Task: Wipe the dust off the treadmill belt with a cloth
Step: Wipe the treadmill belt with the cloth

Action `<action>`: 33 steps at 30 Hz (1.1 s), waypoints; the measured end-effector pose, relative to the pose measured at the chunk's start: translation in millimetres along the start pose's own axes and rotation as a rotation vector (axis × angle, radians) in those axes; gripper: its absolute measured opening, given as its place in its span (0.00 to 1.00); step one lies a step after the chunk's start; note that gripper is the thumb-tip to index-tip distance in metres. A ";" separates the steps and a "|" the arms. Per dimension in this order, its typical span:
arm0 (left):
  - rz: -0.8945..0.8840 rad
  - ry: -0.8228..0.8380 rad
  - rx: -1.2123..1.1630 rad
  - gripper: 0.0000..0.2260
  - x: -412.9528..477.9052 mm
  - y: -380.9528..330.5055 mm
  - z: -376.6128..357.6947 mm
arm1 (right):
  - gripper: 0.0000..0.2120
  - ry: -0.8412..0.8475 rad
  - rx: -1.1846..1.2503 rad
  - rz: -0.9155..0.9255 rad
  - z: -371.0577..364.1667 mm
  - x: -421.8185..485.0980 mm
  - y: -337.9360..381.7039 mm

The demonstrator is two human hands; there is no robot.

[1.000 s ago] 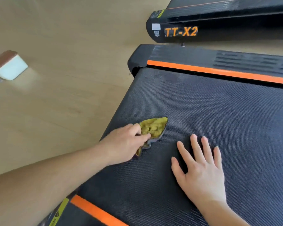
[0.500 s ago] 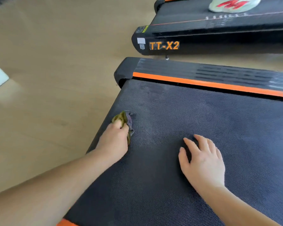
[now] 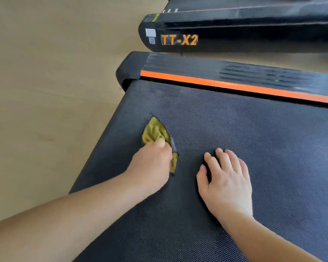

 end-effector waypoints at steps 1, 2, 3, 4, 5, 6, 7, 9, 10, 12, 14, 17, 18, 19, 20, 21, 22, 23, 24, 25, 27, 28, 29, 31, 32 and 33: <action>-0.131 0.026 -0.020 0.04 -5.7 -12.1 2.4 | 0.21 0.000 0.003 0.001 0.2 0.4 -0.4; -0.254 0.028 0.004 0.04 -7.7 -12.4 3.5 | 0.21 0.002 0.012 0.000 0.1 0.7 -0.8; -0.323 0.010 0.067 0.04 -5.8 0.7 4.2 | 0.21 0.003 0.020 0.002 0.1 0.4 -1.4; -0.288 -0.005 0.127 0.04 -0.5 23.5 5.9 | 0.22 0.004 0.024 0.002 0.0 -0.2 -1.8; -0.157 -0.024 0.167 0.05 8.1 53.9 9.0 | 0.22 0.006 0.023 -0.001 -0.2 -0.2 -2.2; -0.014 -0.086 0.164 0.08 16.1 86.6 13.1 | 0.22 0.010 0.021 -0.005 -0.6 -0.1 -2.4; 0.150 -0.147 0.141 0.10 18.5 113.8 19.3 | 0.22 0.013 0.019 -0.009 -0.9 -0.1 -1.9; 0.302 -0.207 0.171 0.07 14.2 116.3 22.1 | 0.22 0.012 0.023 -0.016 -1.4 -0.2 -1.7; 0.299 -0.190 0.167 0.05 10.0 98.8 17.8 | 0.23 0.012 0.028 -0.017 -1.7 -0.4 -2.0; 0.164 -0.089 0.091 0.04 -6.7 45.9 10.4 | 0.23 0.009 0.029 -0.014 -1.4 -0.1 -1.8; -0.089 0.025 0.011 0.08 -29.8 14.1 7.9 | 0.22 0.005 0.031 -0.010 -1.6 0.4 -0.7; -0.166 0.057 0.140 0.08 -22.9 51.2 20.6 | 0.23 0.004 0.035 -0.014 -1.6 1.0 -0.7; -0.026 -0.023 0.159 0.06 -13.2 76.6 25.6 | 0.23 0.004 0.035 -0.013 -1.6 0.6 -0.3; 0.146 -0.089 0.156 0.06 -6.9 96.9 31.6 | 0.23 0.002 0.036 -0.013 -1.3 0.4 -0.2; 0.276 -0.132 0.157 0.06 -4.3 104.8 30.9 | 0.23 -0.002 0.036 -0.013 -1.2 0.3 -0.1; 0.328 -0.128 0.159 0.07 -3.6 98.5 22.7 | 0.23 -0.002 0.034 -0.010 -1.6 0.9 0.0; 0.283 -0.095 0.164 0.08 -6.7 80.3 12.4 | 0.23 -0.004 0.031 -0.008 -1.9 0.9 -0.3; 0.203 -0.018 0.164 0.08 -14.2 54.6 3.3 | 0.23 -0.012 0.032 -0.007 -2.0 1.2 -0.2; 0.049 0.044 0.151 0.06 -27.9 29.3 -2.2 | 0.23 -0.021 0.037 -0.006 -1.9 1.1 -0.2; -0.113 0.091 0.101 0.06 -41.5 9.7 -0.3 | 0.23 -0.027 0.041 -0.003 -1.9 0.8 0.2; -0.286 0.141 0.096 0.09 -45.4 20.3 4.9 | 0.23 -0.025 0.039 -0.004 -1.7 0.9 -0.3; -0.253 0.130 0.126 0.10 -36.3 38.4 9.6 | 0.23 -0.021 0.038 -0.001 -1.4 1.1 -0.2; -0.147 0.048 0.142 0.11 -25.6 60.4 15.1 | 0.23 -0.018 0.040 0.003 -1.2 0.8 0.2; 0.170 -0.128 0.135 0.08 -12.0 90.9 24.8 | 0.22 -0.016 0.044 -0.001 -1.8 0.5 0.1; 0.255 -0.123 0.137 0.05 -9.3 85.4 20.2 | 0.22 -0.016 0.041 -0.005 -2.7 0.6 -0.5; 0.258 -0.089 0.130 0.03 -8.2 65.8 12.9 | 0.22 -0.015 0.038 -0.003 -3.7 0.8 -1.3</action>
Point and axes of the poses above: each hand's wrist, its own x-axis towards the middle knuckle, its own z-axis out of the back of the hand, y = z × x, the point moved 4 cm from there along x, towards the middle knuckle, and after that the axes turned 3 degrees about y, right-handed, at the moved point
